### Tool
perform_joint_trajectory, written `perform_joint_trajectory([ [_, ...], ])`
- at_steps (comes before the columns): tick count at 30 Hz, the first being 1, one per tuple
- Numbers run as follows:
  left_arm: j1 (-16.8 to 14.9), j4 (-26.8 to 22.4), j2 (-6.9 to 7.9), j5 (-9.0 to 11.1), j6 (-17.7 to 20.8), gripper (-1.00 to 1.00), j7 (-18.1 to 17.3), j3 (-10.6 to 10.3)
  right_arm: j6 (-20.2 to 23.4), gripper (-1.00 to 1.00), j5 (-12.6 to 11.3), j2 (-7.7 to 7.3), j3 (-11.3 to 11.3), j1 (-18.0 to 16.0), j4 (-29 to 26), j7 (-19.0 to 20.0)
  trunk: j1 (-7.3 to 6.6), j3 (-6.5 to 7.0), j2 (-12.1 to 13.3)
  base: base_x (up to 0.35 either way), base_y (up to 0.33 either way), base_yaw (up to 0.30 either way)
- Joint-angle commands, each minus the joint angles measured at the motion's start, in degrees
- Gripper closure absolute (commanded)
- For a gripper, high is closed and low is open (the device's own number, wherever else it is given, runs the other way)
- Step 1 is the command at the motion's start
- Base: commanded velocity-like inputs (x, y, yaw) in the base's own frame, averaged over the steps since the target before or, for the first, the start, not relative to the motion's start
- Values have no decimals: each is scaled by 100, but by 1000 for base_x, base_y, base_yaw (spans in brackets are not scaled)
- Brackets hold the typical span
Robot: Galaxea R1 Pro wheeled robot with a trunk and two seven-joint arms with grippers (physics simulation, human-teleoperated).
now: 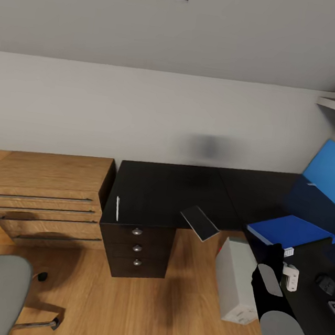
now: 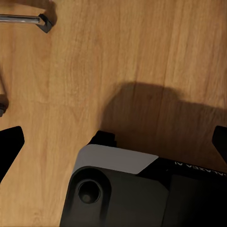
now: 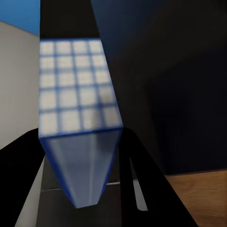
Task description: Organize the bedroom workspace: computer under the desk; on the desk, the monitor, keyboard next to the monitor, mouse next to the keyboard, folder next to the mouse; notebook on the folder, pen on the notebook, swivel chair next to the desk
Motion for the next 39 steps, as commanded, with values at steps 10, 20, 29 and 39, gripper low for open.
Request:
perform_joint_trajectory([
  [10,-4,0,2,61,-38,-100,28,-47,-13,100,-30,2,-14,-3,-4,-26,1,-11,-5,0,0,-117],
  [20,-4,0,-7,61,-38,-100,29,-55,-4,100,-566,10,-543,-3,-5,-4,1,-12,-5,0,0,-3],
  [29,-4,0,-5,61,-38,-100,27,-56,11,100,-588,11,-547,-3,-5,-2,1,-12,-5,23,0,0],
  [39,-4,0,-3,61,-38,-100,27,-55,58,100,-589,-5,-546,-3,-13,-26,1,-12,-5,121,0,0],
])
